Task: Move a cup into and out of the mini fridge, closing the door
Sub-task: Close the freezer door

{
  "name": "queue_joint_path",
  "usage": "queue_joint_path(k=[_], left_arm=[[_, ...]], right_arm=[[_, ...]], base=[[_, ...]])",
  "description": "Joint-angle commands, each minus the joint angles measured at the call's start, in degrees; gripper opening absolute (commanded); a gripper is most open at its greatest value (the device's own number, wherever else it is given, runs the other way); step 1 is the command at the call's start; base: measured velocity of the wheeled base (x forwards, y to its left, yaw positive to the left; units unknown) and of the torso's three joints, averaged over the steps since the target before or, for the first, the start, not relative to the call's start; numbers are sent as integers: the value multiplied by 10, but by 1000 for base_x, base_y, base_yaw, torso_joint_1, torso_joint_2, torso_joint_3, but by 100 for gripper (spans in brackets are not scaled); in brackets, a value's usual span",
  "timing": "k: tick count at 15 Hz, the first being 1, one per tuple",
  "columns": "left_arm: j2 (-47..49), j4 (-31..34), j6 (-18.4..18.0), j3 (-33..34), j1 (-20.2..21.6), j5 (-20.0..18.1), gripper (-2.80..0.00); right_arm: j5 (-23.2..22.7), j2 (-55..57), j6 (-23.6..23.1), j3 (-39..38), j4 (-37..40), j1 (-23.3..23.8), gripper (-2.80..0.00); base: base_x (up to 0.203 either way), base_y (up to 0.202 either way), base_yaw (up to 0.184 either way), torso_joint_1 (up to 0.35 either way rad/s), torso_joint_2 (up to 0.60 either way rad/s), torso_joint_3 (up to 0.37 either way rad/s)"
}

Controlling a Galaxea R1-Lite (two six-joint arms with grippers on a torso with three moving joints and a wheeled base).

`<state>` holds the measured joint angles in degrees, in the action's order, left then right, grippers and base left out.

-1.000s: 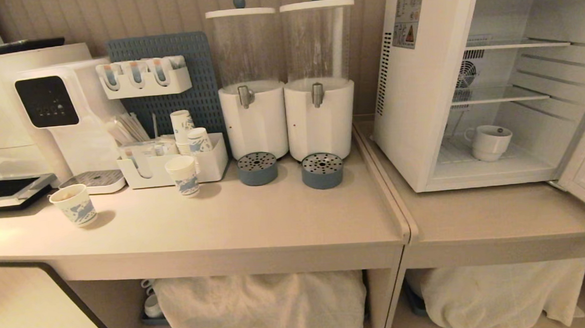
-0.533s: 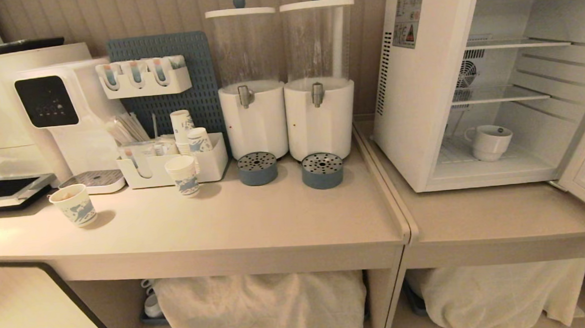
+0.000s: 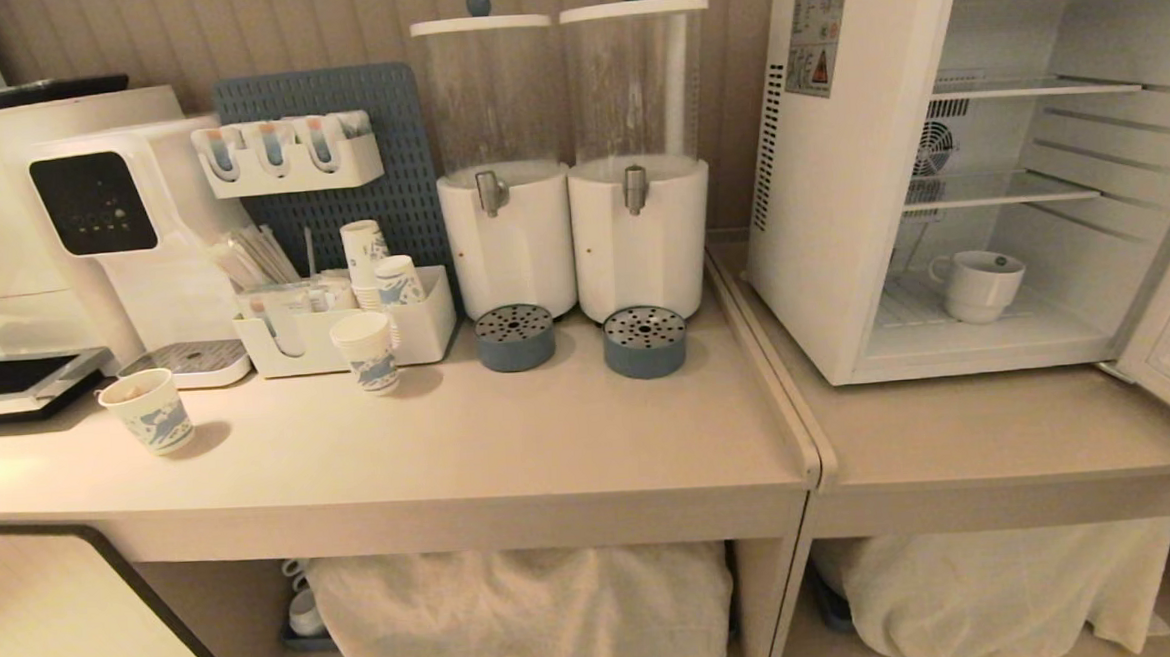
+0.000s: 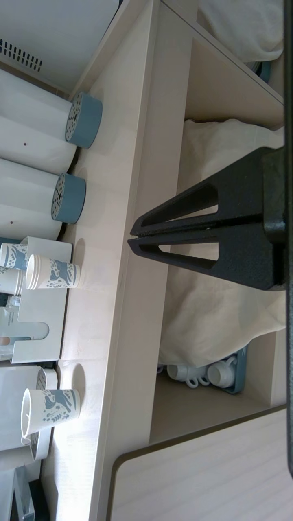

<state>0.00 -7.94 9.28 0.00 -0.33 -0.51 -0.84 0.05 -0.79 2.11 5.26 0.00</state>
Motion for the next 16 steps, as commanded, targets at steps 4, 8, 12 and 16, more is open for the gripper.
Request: queue_joint_path(k=[4, 8, 12, 16], left_arm=[[-3, -1, 0, 23, 0, 0, -280], [-3, -1, 0, 23, 0, 0, -280], [-3, -1, 0, 23, 0, 0, -280], [-3, -1, 0, 23, 0, 0, -280]], right_arm=[[1, 2, 4, 0, 0, 0, -280], [1, 2, 14, 0, 0, 0, -280], [1, 2, 14, 0, 0, 0, -280], [1, 2, 14, 0, 0, 1, -280]], base=[[0, 0, 0, 0, 0, 0], [0, 0, 0, 0, 0, 0], [0, 0, 0, 0, 0, 0], [0, 0, 0, 0, 0, 0]])
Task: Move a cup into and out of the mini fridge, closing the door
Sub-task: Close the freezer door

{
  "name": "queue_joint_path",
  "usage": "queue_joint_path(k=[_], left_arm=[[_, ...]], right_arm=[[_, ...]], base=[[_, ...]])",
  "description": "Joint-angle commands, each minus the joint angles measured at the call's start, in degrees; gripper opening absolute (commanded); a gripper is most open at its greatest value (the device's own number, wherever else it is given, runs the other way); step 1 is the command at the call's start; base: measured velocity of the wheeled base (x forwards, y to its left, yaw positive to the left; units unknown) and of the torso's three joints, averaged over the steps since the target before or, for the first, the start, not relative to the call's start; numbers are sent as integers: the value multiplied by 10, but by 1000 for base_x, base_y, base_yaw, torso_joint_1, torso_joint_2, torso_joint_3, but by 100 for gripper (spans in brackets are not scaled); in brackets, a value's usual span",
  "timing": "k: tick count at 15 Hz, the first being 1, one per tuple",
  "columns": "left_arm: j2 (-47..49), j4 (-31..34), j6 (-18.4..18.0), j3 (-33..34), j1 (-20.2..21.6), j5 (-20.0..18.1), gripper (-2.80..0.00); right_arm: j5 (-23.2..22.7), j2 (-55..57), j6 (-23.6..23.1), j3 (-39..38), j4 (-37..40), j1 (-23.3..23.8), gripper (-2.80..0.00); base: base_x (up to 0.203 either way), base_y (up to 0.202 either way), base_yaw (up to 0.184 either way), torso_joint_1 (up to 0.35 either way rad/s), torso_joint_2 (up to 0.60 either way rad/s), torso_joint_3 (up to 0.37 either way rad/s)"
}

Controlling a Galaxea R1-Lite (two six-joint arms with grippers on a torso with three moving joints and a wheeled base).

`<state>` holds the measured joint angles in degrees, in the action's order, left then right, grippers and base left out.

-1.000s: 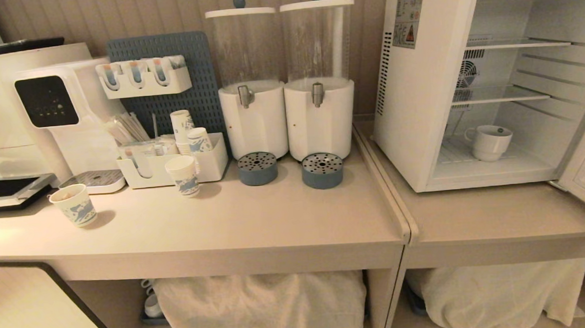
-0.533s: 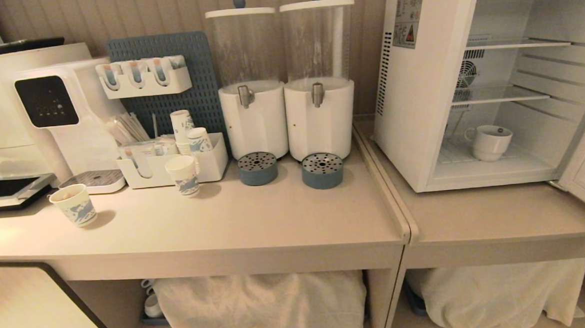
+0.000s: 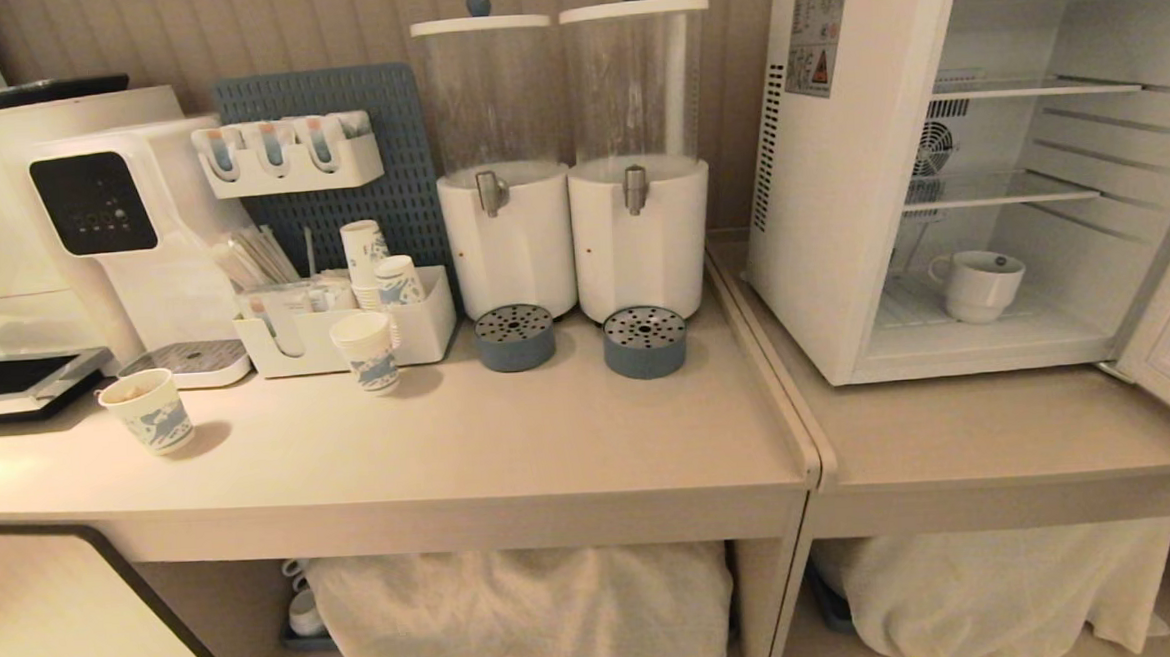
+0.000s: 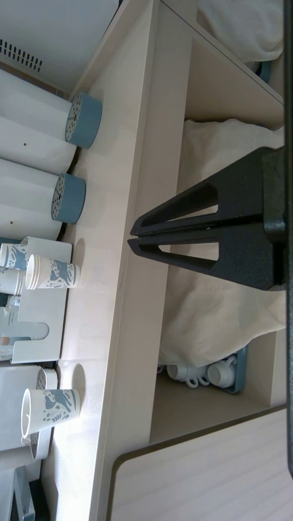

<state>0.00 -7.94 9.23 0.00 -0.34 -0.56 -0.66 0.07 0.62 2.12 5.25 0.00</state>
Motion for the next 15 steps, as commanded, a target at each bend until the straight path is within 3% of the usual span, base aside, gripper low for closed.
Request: queue_joint_path(k=[1, 3, 9, 15], left_arm=[[-3, -1, 1, 23, 0, 0, -280], [-3, -1, 1, 23, 0, 0, -280], [-3, -1, 1, 23, 0, 0, -280], [-3, -1, 1, 23, 0, -1, -280]], right_arm=[[0, 2, 0, 0, 0, 0, -280], [0, 2, 0, 0, 0, 0, -280], [0, 2, 0, 0, 0, 0, -280], [0, 2, -1, 0, 0, 0, -280]], base=[[0, 0, 0, 0, 0, 0], [0, 0, 0, 0, 0, 0], [-173, 0, 1, 1, 3, 4], [-9, 0, 0, 0, -1, 0]])
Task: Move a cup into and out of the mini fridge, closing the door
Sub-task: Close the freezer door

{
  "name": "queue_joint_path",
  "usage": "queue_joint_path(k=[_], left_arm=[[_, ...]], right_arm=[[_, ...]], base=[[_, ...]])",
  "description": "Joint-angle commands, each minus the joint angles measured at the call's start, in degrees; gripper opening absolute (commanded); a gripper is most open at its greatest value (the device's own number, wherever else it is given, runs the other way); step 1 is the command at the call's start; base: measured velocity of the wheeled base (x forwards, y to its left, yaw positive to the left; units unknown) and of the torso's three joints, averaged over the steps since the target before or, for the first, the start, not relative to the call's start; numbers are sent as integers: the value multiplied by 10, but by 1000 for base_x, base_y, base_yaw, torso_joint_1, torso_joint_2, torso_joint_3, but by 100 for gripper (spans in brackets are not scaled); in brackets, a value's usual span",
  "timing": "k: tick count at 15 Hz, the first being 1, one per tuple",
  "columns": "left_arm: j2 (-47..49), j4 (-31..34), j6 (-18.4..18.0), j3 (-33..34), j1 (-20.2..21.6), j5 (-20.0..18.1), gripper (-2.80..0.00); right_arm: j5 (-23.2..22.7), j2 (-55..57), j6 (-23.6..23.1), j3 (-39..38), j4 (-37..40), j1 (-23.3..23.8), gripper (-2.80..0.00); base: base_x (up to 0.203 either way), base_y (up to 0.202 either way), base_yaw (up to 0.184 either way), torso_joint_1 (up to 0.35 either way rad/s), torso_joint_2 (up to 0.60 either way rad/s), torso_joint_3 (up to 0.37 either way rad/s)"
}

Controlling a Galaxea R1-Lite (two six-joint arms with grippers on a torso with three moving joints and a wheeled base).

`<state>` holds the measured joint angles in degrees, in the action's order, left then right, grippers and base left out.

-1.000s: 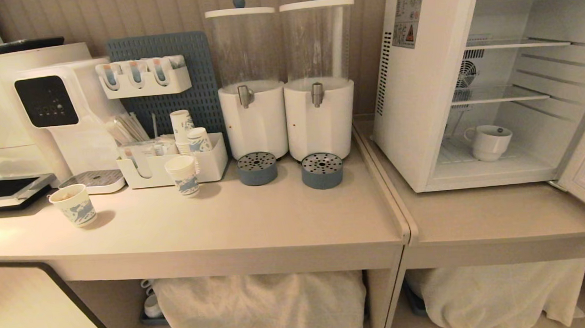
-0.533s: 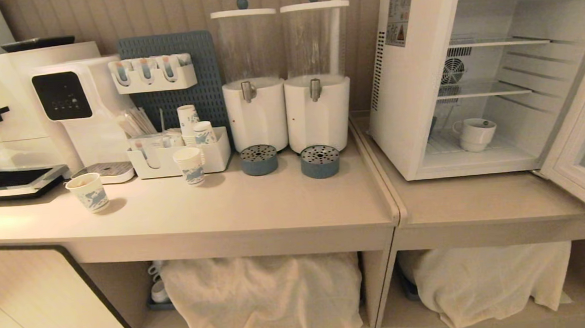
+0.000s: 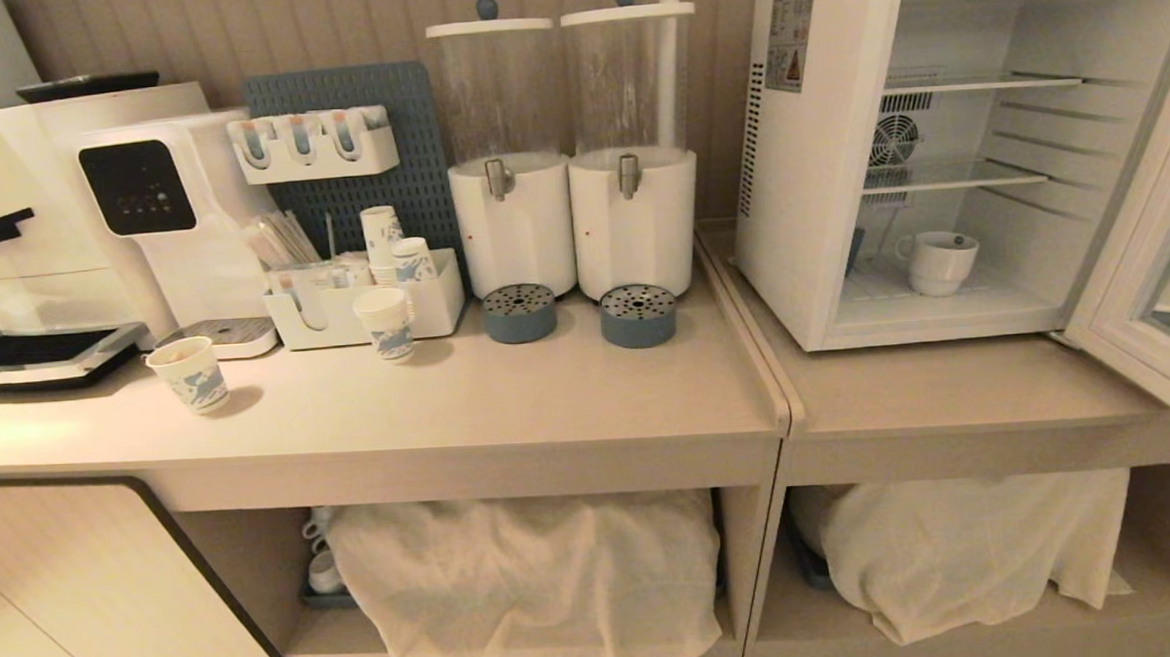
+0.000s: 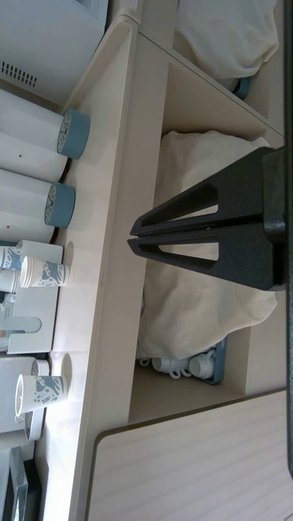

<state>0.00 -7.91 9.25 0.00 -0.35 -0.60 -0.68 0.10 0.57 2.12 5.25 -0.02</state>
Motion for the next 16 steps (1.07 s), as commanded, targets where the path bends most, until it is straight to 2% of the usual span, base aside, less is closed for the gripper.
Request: queue_joint_path(k=[1, 4, 16], left_arm=[[-3, -1, 1, 23, 0, 0, -280], [-3, -1, 0, 23, 0, 0, -280], [-3, -1, 0, 23, 0, 0, -280]], right_arm=[[0, 2, 0, 0, 0, 0, -280], [0, 1, 0, 0, 0, 0, -280], [0, 1, 0, 0, 0, 0, -280]], base=[[0, 0, 0, 0, 0, 0], [1, -59, 4, 0, 3, 1], [0, -192, 0, 1, 3, 3]])
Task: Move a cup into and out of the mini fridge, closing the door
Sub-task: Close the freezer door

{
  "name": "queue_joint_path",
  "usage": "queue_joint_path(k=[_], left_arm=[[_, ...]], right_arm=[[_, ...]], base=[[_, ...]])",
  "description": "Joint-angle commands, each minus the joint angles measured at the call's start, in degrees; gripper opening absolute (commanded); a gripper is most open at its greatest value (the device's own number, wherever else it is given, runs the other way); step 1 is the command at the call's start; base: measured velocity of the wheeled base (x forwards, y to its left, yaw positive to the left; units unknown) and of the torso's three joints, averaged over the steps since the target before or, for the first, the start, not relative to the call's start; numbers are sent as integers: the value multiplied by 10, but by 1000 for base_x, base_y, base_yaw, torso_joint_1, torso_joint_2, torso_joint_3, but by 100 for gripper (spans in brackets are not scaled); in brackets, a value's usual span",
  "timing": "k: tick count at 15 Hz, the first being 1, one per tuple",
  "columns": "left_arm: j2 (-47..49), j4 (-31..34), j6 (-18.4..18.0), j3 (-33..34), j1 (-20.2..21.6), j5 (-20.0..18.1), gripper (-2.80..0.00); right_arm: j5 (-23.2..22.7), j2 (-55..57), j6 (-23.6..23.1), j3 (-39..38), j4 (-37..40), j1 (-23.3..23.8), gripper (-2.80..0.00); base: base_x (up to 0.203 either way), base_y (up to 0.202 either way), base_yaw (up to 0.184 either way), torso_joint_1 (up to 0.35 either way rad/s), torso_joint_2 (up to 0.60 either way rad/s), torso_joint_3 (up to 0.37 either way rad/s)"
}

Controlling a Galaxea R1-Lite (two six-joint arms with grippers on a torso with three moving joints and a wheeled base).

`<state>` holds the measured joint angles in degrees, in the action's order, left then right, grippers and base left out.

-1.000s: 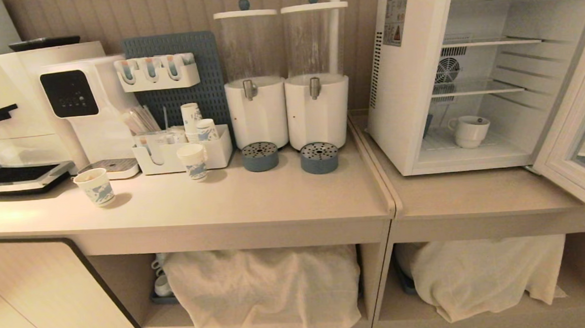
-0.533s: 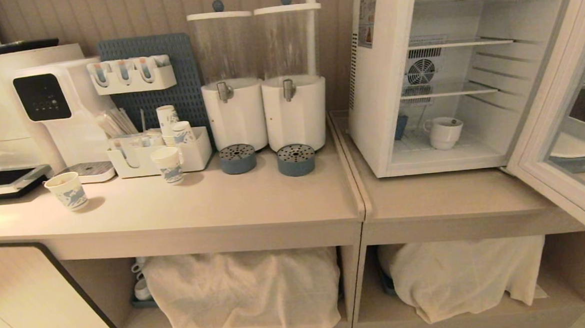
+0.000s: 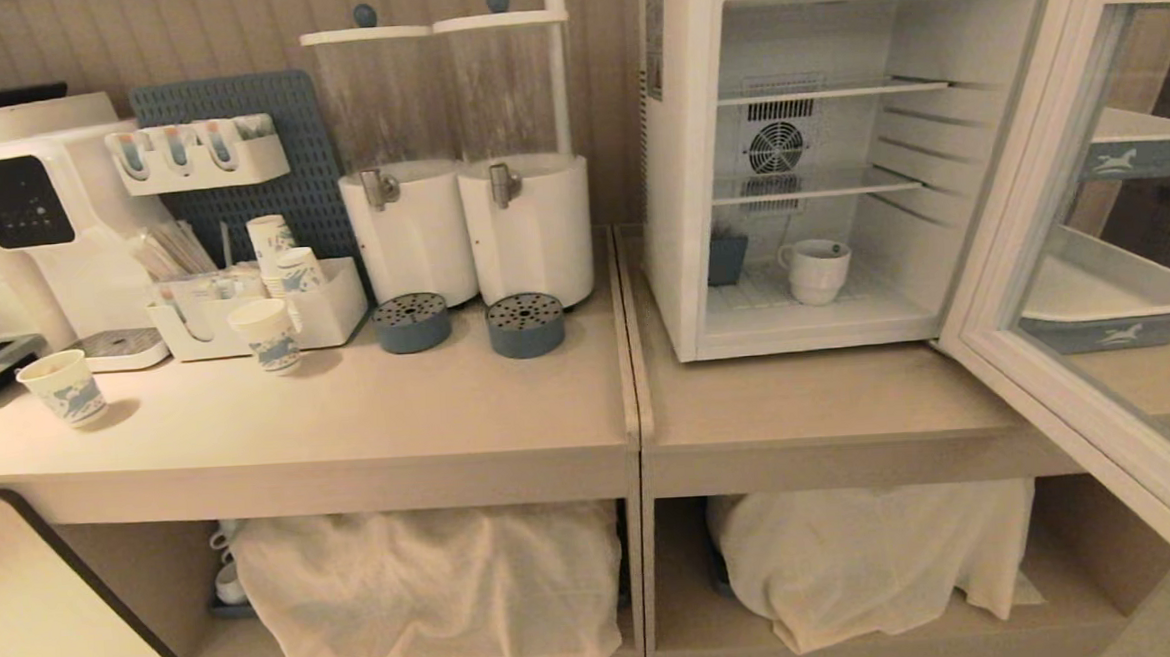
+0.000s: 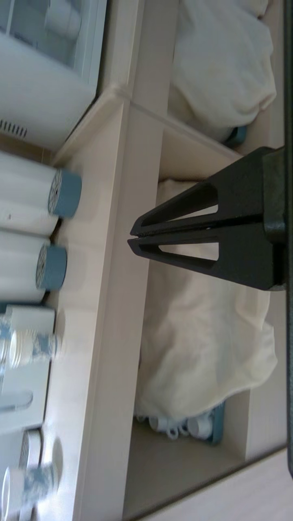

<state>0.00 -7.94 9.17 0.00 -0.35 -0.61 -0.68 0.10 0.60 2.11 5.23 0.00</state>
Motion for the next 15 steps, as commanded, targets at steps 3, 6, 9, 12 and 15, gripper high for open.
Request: queue_joint_path(k=[3, 6, 9, 12, 15], left_arm=[[-3, -1, 1, 23, 0, 0, -280], [-3, -1, 1, 23, 0, 0, -280], [-3, -1, 1, 23, 0, 0, -280], [-3, -1, 1, 23, 0, 0, -280], [-3, -1, 1, 23, 0, 0, -280]], right_arm=[[0, 1, -1, 0, 0, 0, -280], [0, 1, -1, 0, 0, 0, -280], [0, 1, -1, 0, 0, 0, -280], [0, 1, -1, 0, 0, 0, -280], [0, 1, -1, 0, 0, 0, -280]], base=[[0, -194, -2, 3, 3, 3], [0, -193, -1, 4, 5, 3], [0, -191, 1, 1, 4, 6], [0, -192, 1, 2, 2, 3], [0, -190, 1, 3, 5, 2]])
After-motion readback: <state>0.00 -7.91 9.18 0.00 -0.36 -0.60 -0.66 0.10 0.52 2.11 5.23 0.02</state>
